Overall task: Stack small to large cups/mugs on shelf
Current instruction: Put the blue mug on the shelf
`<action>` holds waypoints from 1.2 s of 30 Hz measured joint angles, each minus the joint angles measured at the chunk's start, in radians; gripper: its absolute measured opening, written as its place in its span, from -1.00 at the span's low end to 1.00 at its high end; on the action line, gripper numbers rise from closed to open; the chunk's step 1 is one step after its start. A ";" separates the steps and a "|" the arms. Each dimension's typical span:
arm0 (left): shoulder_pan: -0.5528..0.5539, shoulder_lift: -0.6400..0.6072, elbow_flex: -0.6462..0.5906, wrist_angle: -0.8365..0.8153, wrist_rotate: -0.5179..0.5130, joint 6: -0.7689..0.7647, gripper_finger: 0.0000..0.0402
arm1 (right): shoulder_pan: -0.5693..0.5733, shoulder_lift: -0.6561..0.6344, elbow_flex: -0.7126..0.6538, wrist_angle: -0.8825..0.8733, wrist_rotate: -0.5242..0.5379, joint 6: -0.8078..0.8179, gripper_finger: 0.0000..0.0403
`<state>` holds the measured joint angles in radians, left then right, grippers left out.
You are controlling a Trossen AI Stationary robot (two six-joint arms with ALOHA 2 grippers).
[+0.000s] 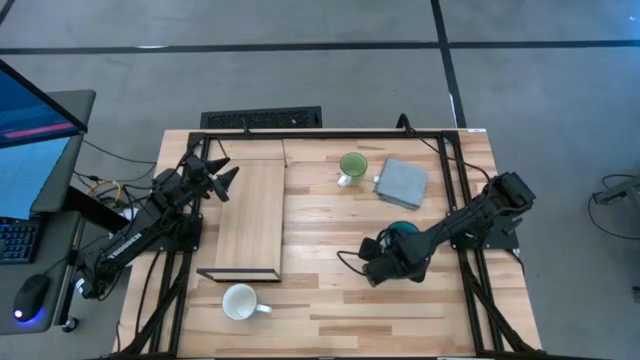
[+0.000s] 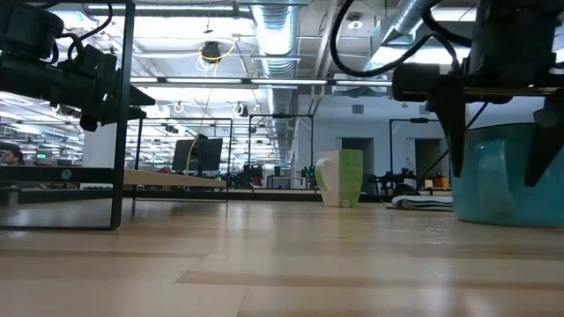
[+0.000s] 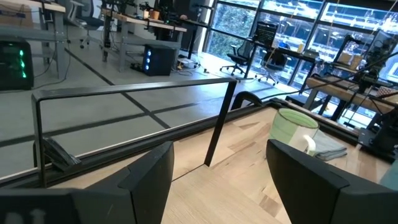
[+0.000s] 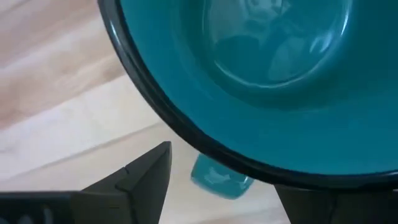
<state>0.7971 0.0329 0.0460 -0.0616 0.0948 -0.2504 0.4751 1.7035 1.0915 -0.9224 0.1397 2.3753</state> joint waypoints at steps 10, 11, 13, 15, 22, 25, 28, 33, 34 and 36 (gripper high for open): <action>0.000 0.000 0.000 0.000 0.000 -0.005 0.23 | -0.004 0.000 0.000 -0.086 -0.016 -0.001 0.40; 0.000 0.000 0.000 0.000 0.000 -0.005 0.23 | -0.003 0.000 0.000 -0.093 -0.021 -0.001 0.40; 0.000 0.000 0.000 0.000 0.000 -0.005 0.23 | 0.003 0.000 0.000 -0.109 -0.029 -0.006 0.40; 0.000 0.000 0.000 0.000 0.000 -0.005 0.23 | 0.016 0.000 0.000 -0.131 -0.050 -0.010 0.40; 0.000 0.000 0.000 0.000 0.000 -0.005 0.23 | 0.077 0.000 0.000 -0.213 -0.086 -0.034 0.40; 0.000 0.000 0.000 0.000 0.000 -0.005 0.23 | 0.100 0.000 0.000 -0.253 -0.080 -0.086 0.40; 0.000 0.000 0.000 0.000 0.000 -0.005 0.23 | 0.118 0.000 0.000 -0.260 -0.055 -0.102 0.40; 0.000 0.000 0.000 0.000 0.000 -0.030 0.23 | 0.125 0.000 0.000 -0.262 -0.053 -0.091 0.40; 0.000 0.000 0.000 0.000 0.000 -0.035 0.23 | 0.124 0.000 0.000 -0.262 -0.053 -0.091 0.40; 0.000 0.000 0.000 0.000 0.000 -0.041 0.23 | 0.120 0.000 0.000 -0.255 -0.053 -0.091 0.40</action>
<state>0.7971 0.0328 0.0460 -0.0616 0.0948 -0.2916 0.5950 1.7035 1.0916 -1.1775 0.0864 2.2848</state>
